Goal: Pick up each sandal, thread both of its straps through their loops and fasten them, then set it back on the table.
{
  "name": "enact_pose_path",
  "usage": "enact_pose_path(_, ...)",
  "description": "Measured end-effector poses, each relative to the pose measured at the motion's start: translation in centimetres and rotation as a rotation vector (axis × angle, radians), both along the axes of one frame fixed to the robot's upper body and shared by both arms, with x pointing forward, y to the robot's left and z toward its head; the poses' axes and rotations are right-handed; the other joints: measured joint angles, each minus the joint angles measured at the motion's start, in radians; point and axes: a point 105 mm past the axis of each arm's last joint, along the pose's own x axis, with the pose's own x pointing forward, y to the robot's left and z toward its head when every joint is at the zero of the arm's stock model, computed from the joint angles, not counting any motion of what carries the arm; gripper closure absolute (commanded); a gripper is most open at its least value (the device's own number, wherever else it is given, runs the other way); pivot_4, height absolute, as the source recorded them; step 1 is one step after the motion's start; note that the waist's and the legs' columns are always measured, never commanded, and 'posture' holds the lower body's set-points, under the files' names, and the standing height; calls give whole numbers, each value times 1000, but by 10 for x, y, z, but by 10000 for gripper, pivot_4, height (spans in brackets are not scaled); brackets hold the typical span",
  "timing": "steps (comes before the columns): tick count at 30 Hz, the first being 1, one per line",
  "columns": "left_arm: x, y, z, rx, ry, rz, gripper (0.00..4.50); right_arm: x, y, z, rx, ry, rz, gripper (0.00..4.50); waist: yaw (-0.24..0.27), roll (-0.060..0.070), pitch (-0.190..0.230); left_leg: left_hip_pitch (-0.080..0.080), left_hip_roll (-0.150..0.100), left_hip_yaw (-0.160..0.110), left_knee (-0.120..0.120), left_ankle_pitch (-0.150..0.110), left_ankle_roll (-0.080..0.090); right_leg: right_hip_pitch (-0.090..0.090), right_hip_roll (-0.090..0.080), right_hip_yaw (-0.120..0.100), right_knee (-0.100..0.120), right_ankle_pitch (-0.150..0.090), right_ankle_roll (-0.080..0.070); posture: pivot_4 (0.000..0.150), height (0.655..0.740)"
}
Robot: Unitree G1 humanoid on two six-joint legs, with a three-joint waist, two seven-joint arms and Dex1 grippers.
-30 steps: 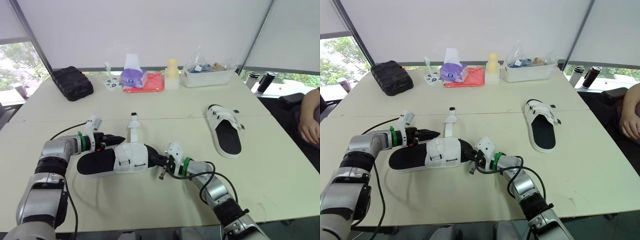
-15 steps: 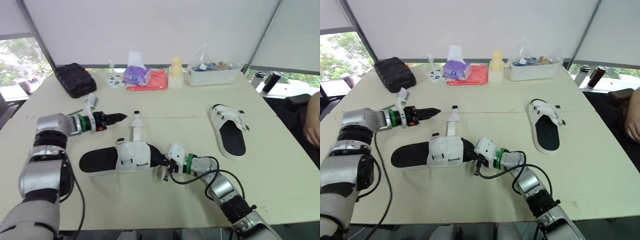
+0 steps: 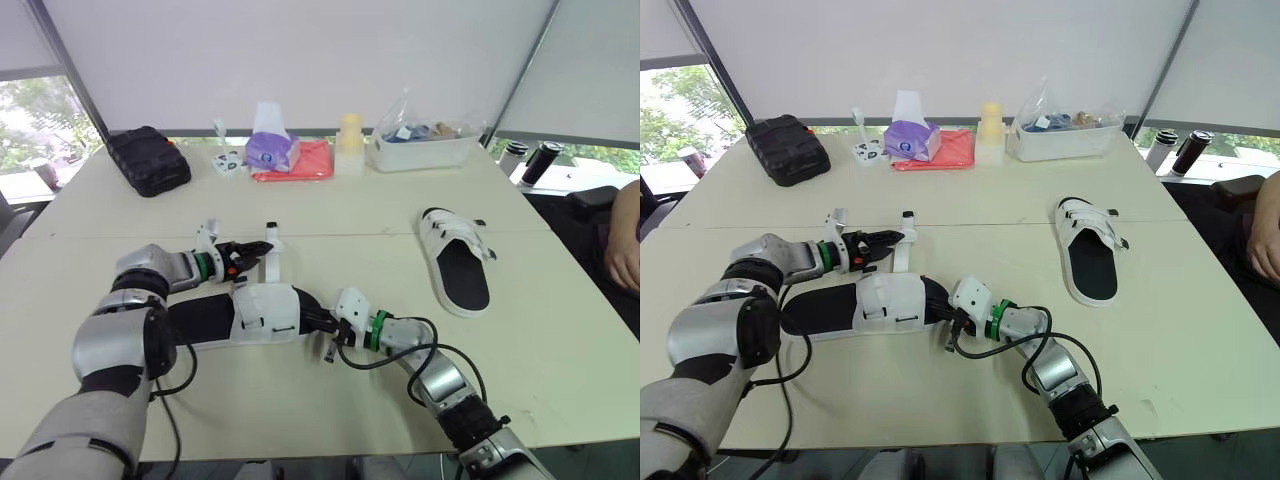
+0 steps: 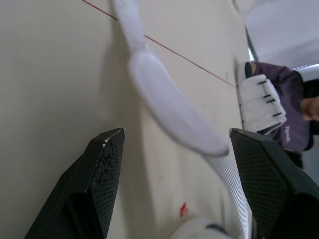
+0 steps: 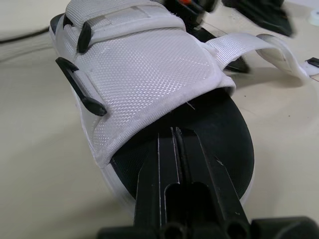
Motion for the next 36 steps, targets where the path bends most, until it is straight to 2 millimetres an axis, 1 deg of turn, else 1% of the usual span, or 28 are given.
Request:
enact_pose_path(3, 7, -9, 6, -17, -24, 26, 10578, 0, 1, -1, 4, 4, -1, 45000, -1, 0, 0, 0, 0, 0, 0, 0, 0, 0, 1, 0, 0, 0, 0, 1500, 7400)
enact_pose_path(5, 12, -11, 7, -22, -37, 62, 15777, 0, 1, -2, 5, 8, -5, 45000, -1, 0, 0, 1, 1, 0, 0, 0, 0, 0, 0, 0, 0, 0, 0, 1500, 7400)
enact_pose_path(6, 14, -12, 6, -22, -38, 79, 18981, 0, 0, -2, 6, 10, -8, 45000, 0, 0, 0, 1, 1, 0, 0, 0, 0, 0, 0, 0, 1, 0, 0, 1500, 7400)
enact_pose_path(8, 16, -15, 4, -23, -37, 101, 29586, 0, 1, -3, 11, 13, -14, 45000, 0, 0, 0, 1, 1, 0, 0, 0, 0, 0, 0, 0, 1, 0, 0, 1500, 7400)
enact_pose_path(11, 17, -19, 2, -22, -35, 107, 44031, 0, 1, -3, 13, 14, -16, 45000, -1, 0, 0, 1, 0, 0, 0, 0, 0, 0, 1, 0, 1, 0, 0, 1500, 7400)
enact_pose_path(12, 17, -19, 1, -22, -34, 107, 44860, 0, 1, -3, 13, 14, -17, 45000, -1, 0, 0, 1, 0, 0, 0, 0, 0, 0, 1, 0, 1, 0, 0, 1500, 7400)
enact_pose_path(17, 16, -20, 6, -26, -56, 79, 44860, 0, 1, -3, 15, 13, -23, 45000, -1, 0, 0, 1, 0, 0, 0, 0, -1, 0, 1, 0, 1, 0, 0, 1500, 7400)
enact_pose_path(19, 14, -20, 9, -5, -89, 35, 44860, 0, 1, -3, 16, 14, -24, 45000, -2, 0, 0, 1, 0, 0, 0, 0, -1, 0, 1, 0, 1, 0, 0, 1500, 7400)
enact_pose_path(21, 14, -16, 19, 18, -163, -8, 44860, 0, 2, -3, 19, 16, -25, 45000, -3, 0, 0, 1, 0, 0, 0, 0, -1, 0, 2, 0, 1, 0, 0, 1500, 7400)
enact_pose_path(22, 15, -14, 25, 35, -215, -18, 44860, 0, 2, -3, 19, 16, -26, 45000, -3, 0, 0, 2, 0, 0, 0, 1, -1, 0, 2, 0, 1, 0, 0, 1500, 7400)
enact_pose_path(23, 18, -10, 36, 76, -326, -31, 44860, 1, 2, -4, 20, 16, -29, 45000, -2, 0, 0, 1, 1, 0, 0, 1, -2, 0, 2, 0, 1, 0, -1, 1500, 7400)
enact_pose_path(24, 19, -8, 42, 126, -411, -54, 44860, 1, 2, -4, 21, 16, -33, 45000, -1, 0, 0, 2, 1, 0, -1, 2, -4, 0, 2, 0, 1, 1, -1, 1500, 7400)
enact_pose_path(26, 15, -6, 45, 269, -584, -138, 44860, 2, 2, -4, 21, 16, -38, 45000, 0, 1, 0, 2, 1, 0, -1, 4, -7, 0, 1, 0, 1, 1, -1, 1500, 7400)
enact_pose_path(28, 7, -6, 42, 385, -710, -230, 44860, 1, 1, -4, 22, 15, -38, 45000, 1, 1, 0, 1, 1, 0, -1, 4, -7, 0, 1, 0, 1, 1, -1, 1500, 7400)
enact_pose_path(30, -4, -9, 46, 456, -853, -290, 44860, 1, 1, -4, 23, 15, -38, 45000, 1, 1, 0, 1, 2, 0, -1, 4, -7, 0, 1, 1, 1, 1, -2, 1500, 7400)
enact_pose_path(33, -16, -12, 54, 520, -992, -319, 44860, 1, 0, -5, 22, 15, -36, 45000, 3, 1, -1, 1, 3, 0, -1, 4, -6, 1, 1, 2, 1, 1, -1, 1500, 7400)
enact_pose_path(36, -23, -13, 64, 597, -1130, -277, 44860, 1, 0, -5, 21, 15, -32, 45000, 2, 1, -1, 2, 3, 0, -1, 4, -6, 1, 1, 2, 1, 1, -1, 1500, 7400)
